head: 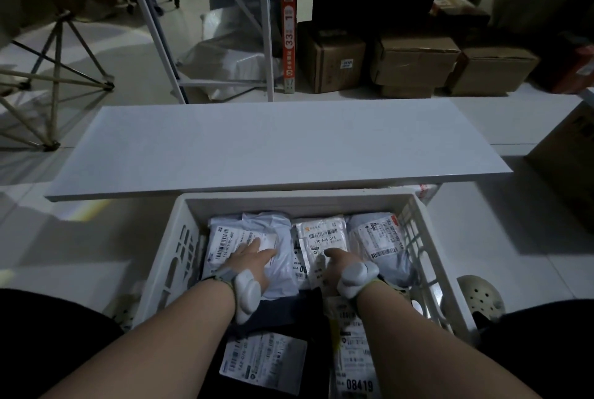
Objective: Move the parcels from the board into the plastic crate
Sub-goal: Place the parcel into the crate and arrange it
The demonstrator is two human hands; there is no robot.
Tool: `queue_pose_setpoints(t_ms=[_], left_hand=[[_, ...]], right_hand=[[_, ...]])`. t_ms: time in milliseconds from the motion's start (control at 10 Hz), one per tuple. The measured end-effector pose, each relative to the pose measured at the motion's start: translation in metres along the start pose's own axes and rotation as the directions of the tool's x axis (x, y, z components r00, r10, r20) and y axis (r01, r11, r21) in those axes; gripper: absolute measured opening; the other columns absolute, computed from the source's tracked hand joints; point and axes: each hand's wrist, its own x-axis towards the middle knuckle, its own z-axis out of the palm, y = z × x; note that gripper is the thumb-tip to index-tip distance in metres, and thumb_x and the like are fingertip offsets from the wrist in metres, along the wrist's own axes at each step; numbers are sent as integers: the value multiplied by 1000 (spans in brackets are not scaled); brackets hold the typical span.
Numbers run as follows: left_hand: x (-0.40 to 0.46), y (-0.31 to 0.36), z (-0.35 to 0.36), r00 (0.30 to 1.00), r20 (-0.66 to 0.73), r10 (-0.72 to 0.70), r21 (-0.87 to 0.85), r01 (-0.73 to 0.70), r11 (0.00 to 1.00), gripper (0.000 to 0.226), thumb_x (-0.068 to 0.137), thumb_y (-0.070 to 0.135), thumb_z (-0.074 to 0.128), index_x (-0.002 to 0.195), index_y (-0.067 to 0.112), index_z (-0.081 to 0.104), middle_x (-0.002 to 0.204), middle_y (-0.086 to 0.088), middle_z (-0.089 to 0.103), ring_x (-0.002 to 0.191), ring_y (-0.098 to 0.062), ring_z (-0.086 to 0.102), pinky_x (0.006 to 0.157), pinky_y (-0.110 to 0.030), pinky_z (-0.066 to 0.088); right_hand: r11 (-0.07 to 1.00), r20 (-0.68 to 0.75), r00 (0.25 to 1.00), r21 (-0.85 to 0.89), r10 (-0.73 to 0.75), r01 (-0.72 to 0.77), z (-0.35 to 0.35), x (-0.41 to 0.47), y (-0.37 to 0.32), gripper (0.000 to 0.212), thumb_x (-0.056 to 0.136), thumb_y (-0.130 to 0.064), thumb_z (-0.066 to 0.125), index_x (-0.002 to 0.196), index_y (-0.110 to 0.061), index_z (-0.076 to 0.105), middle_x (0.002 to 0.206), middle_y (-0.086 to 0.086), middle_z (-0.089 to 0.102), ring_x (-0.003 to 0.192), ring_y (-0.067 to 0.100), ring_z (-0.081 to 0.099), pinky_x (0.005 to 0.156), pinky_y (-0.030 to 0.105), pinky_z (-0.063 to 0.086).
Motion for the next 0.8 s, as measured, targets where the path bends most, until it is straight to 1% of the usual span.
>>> queue_pose_setpoints(t_ms=[100, 200, 300, 400, 500, 600, 700, 800], left_hand=[[0, 0, -4, 998, 59, 20, 46, -23, 999, 72, 91, 15, 50, 151, 31, 12, 160, -8, -6, 148, -28, -4, 121, -41, 10], [-2, 1, -14, 994, 103, 43, 75, -51, 996, 72, 92, 14, 50, 151, 29, 10, 160, -10, -6, 148, -27, 1, 120, -35, 13], [-3, 2, -17, 994, 87, 60, 58, -65, 996, 68, 94, 18, 49, 151, 28, 13, 160, -8, -3, 148, -25, 7, 119, -29, 16], [-1, 1, -13, 995, 76, 57, 74, -63, 995, 66, 94, 21, 50, 151, 26, 16, 160, -10, -1, 147, -26, 7, 119, -32, 16], [2, -1, -7, 998, 44, 45, 72, -48, 996, 66, 93, 22, 50, 150, 26, 17, 160, -10, -1, 148, -28, 4, 120, -35, 14], [-2, 0, -7, 999, 38, 30, 56, -33, 998, 67, 91, 22, 50, 150, 26, 19, 160, -9, 1, 147, -28, 6, 119, -36, 16], [-6, 4, -10, 999, 4, 37, 8, -37, 999, 61, 90, 21, 49, 147, 23, 27, 157, -9, 17, 143, -28, 24, 115, -32, 26], [-14, 12, -22, 991, -119, 65, -10, -67, 998, 48, 92, 17, 48, 140, 17, 40, 147, -7, 37, 130, -24, 44, 107, -30, 37]], right_hand=[[1000, 22, 1000, -12, -17, 17, 6, 2, -1, 55, 97, -23, 47, 148, -20, 27, 152, -4, 34, 141, 16, 32, 110, 29, 30], [995, 10, 1000, 93, -27, 26, 8, 0, -1, 50, 96, -21, 53, 142, -7, 39, 146, 8, 42, 135, 21, 40, 108, 28, 31], [997, -9, 999, 68, -33, 33, 9, -3, -1, 52, 97, -25, 50, 145, -13, 36, 149, 2, 40, 137, 21, 38, 108, 27, 31], [996, -43, 999, 87, -1, 5, 6, -7, -5, 53, 98, -37, 43, 148, -25, 30, 153, -9, 33, 140, 14, 33, 111, 23, 26], [994, -87, 996, 111, 16, -6, 1, -16, -4, 53, 97, -36, 46, 147, -26, 32, 151, -10, 36, 139, 14, 35, 107, 20, 30], [988, -93, 996, 150, -15, 28, -3, -25, -5, 49, 95, -23, 52, 142, -21, 41, 148, -4, 41, 135, 18, 41, 88, 14, 39], [990, -123, 992, 139, -21, 38, -8, -35, -9, 49, 94, -25, 51, 141, -26, 41, 145, -8, 44, 132, 17, 45, 102, 22, 37], [980, -197, 979, 180, -48, 84, -19, -55, -15, 46, 95, -28, 49, 140, -30, 42, 141, -8, 50, 127, 16, 51, 96, 20, 40]])
